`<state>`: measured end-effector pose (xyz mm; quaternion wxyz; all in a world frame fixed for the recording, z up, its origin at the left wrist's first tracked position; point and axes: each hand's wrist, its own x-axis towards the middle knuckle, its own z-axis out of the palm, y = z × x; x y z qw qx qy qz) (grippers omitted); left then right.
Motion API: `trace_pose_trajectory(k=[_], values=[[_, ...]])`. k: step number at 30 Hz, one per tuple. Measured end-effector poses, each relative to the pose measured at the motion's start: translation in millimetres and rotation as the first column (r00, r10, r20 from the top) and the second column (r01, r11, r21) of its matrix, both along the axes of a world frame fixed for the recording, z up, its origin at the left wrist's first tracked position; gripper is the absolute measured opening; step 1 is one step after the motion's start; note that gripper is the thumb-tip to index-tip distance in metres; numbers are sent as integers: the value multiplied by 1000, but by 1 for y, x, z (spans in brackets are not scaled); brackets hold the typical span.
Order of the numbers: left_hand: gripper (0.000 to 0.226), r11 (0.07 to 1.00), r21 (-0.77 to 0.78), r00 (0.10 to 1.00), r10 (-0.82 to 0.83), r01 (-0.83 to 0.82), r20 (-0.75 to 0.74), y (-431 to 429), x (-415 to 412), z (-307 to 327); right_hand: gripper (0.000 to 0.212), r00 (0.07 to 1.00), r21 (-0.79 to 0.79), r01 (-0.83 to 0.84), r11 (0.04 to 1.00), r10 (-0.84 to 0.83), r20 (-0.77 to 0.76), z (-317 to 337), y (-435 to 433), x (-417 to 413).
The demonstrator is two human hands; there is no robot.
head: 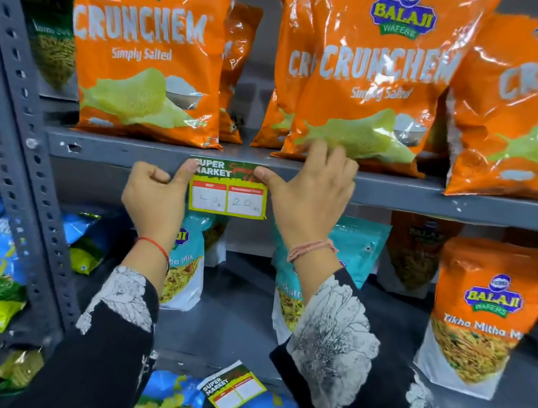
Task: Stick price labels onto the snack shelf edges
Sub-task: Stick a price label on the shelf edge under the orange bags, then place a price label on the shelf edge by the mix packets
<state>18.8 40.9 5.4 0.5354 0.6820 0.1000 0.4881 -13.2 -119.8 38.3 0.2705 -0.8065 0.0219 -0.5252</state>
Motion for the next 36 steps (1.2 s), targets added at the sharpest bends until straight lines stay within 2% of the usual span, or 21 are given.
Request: trace_pose_trajectory(k=[3, 5, 7, 10, 12, 15, 17, 20, 22, 24, 26, 30, 34, 36], values=[[41, 991, -118, 998, 59, -55, 32, -17, -11, -11, 22, 983, 34, -161, 986, 158, 94, -11, -23, -12], [32, 992, -105, 989, 85, -72, 119, -40, -23, -24, 12, 969, -9, -185, 983, 184, 165, -28, -44, -20], [15, 1000, -22, 980, 26, -22, 195, -78, -35, -40, 15, 972, -51, -127, 991, 134, 194, -49, -78, -27], [16, 982, 165, 973, -126, 95, 194, -151, -49, -60, 22, 976, -72, -66, 995, 79, 202, -81, -150, -37], [10, 953, 227, 955, -242, 201, 174, -211, -57, -72, 24, 975, -69, -31, 997, 45, 217, -94, -214, -46], [9, 903, 268, 907, -386, 335, 167, -310, -75, -81, 29, 961, 23, 22, 999, -28, 274, -96, -312, -62], [8, 851, 284, 851, -497, 441, 170, -378, -89, -80, 33, 935, 147, 64, 987, -111, 338, -90, -376, -78], [9, 763, 131, 753, -646, 632, 129, -468, -103, -64, 34, 885, 360, 51, 932, -209, 416, -71, -459, -96], [14, 693, 14, 689, -718, 721, 98, -522, -107, -47, 32, 902, 451, -7, 892, -190, 388, -54, -506, -103], [20, 612, -58, 615, -784, 788, 86, -567, -109, -33, 27, 943, 442, -18, 897, -131, 305, -41, -541, -106], [26, 575, -102, 582, -810, 812, 70, -596, -110, -26, 23, 970, 384, -18, 923, -77, 232, -32, -558, -105], [18, 686, -92, 691, -721, 722, 55, -626, -112, -22, 17, 975, 334, -35, 942, -41, 218, -19, -571, -99], [14, 761, -76, 765, -643, 644, 45, -636, -113, -15, 9, 987, 410, -64, 910, -3, 162, -10, -578, -96], [14, 780, -42, 780, -621, 625, 71, -634, -117, -15, 8, 979, 428, -101, 898, 12, 206, -17, -579, -99]])
